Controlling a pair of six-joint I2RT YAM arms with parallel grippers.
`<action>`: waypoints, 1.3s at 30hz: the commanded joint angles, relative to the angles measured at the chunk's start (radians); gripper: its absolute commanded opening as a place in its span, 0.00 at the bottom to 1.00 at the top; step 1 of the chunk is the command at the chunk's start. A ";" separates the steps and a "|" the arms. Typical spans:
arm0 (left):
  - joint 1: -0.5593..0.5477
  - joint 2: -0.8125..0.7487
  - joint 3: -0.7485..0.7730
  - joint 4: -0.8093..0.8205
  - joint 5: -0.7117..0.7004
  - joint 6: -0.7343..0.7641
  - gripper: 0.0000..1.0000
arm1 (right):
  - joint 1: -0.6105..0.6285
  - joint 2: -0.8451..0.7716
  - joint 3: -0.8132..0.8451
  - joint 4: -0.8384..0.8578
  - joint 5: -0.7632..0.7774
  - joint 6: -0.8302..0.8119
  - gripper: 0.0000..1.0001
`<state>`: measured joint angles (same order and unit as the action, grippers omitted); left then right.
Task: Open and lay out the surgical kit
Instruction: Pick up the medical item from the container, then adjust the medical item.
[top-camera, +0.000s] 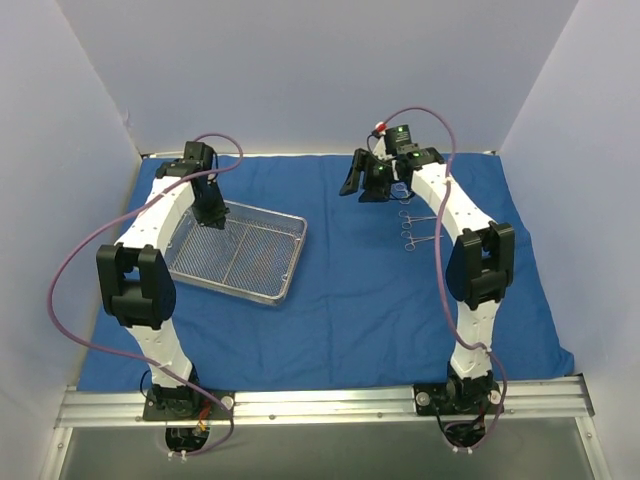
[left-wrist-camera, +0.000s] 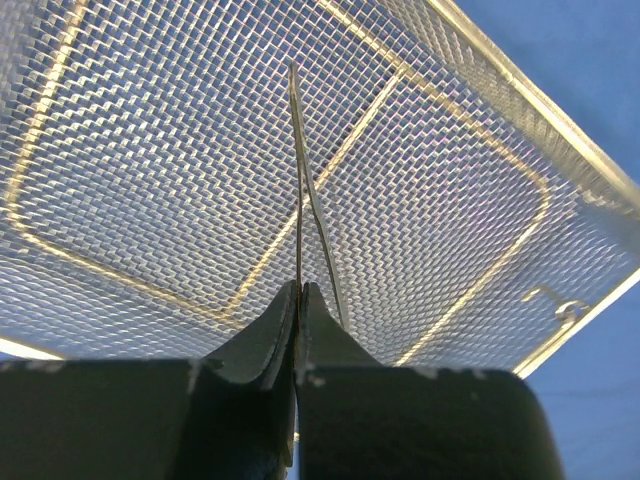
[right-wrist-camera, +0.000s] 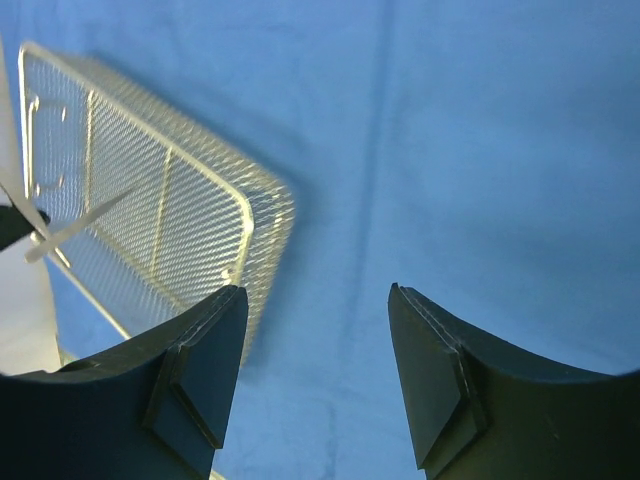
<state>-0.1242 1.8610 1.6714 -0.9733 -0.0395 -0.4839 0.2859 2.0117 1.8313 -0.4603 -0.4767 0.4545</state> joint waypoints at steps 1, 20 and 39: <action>-0.012 -0.098 0.002 -0.012 -0.069 0.088 0.02 | 0.041 0.022 0.069 -0.031 -0.049 -0.016 0.59; -0.011 -0.164 -0.038 0.149 0.397 0.061 0.02 | 0.217 0.182 0.192 0.261 -0.479 0.092 0.63; -0.014 -0.178 -0.098 0.200 0.449 0.051 0.02 | 0.344 0.396 0.413 0.186 -0.404 0.139 0.16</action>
<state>-0.1360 1.7370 1.5845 -0.8322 0.3733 -0.4183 0.6083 2.3890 2.1593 -0.2298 -0.8791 0.6041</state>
